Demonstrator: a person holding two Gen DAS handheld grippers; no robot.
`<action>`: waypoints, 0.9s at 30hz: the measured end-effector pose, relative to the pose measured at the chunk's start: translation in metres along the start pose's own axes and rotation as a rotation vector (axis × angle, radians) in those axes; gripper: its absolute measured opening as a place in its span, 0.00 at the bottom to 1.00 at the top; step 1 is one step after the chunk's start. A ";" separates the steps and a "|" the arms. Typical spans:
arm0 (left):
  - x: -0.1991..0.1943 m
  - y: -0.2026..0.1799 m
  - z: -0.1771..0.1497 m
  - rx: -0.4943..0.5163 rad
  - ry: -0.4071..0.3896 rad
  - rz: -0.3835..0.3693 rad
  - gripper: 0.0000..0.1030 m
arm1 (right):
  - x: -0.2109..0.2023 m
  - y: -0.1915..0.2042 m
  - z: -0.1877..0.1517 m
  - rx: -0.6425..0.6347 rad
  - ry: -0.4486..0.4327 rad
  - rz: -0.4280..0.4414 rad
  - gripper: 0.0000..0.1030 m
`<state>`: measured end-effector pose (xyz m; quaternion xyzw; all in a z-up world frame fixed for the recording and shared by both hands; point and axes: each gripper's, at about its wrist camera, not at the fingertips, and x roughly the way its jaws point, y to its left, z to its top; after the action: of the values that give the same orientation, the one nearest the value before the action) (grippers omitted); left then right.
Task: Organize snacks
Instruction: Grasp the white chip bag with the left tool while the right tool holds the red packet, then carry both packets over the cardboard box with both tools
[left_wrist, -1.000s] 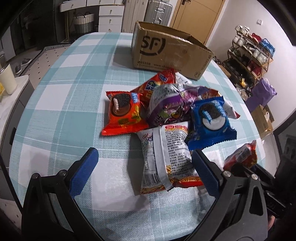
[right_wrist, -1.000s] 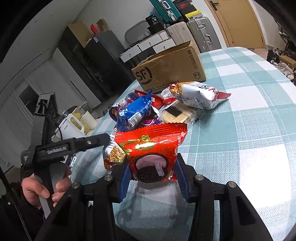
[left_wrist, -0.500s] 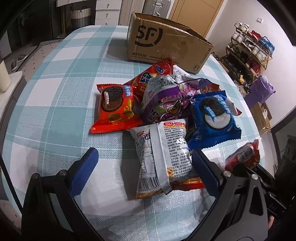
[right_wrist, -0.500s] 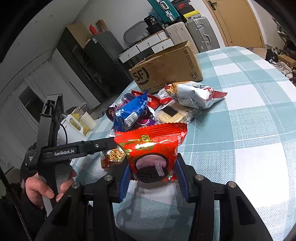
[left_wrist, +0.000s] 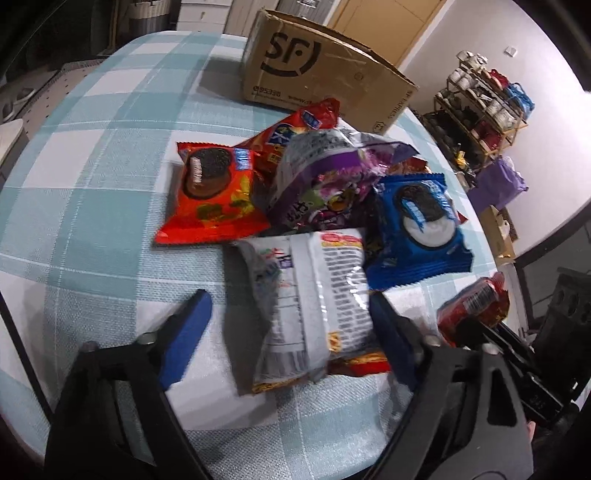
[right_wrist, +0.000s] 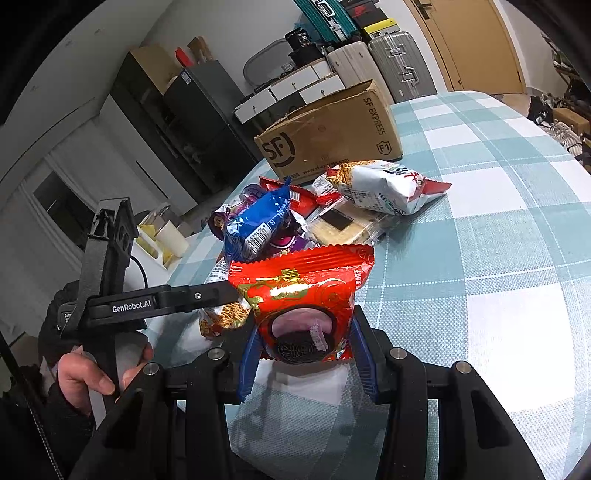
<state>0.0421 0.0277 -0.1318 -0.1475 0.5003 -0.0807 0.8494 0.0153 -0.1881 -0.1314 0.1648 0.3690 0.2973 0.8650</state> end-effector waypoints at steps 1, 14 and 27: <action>0.001 -0.001 0.000 0.006 0.000 -0.009 0.64 | 0.000 0.001 0.000 -0.002 -0.001 -0.001 0.44; -0.010 -0.007 -0.005 0.081 -0.052 -0.034 0.39 | -0.005 0.013 0.003 -0.030 -0.003 -0.014 0.44; -0.048 0.000 -0.009 0.074 -0.129 -0.040 0.39 | -0.010 0.036 0.017 -0.097 -0.029 -0.011 0.44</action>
<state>0.0105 0.0402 -0.0961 -0.1307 0.4383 -0.1063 0.8829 0.0077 -0.1680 -0.0965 0.1249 0.3423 0.3076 0.8790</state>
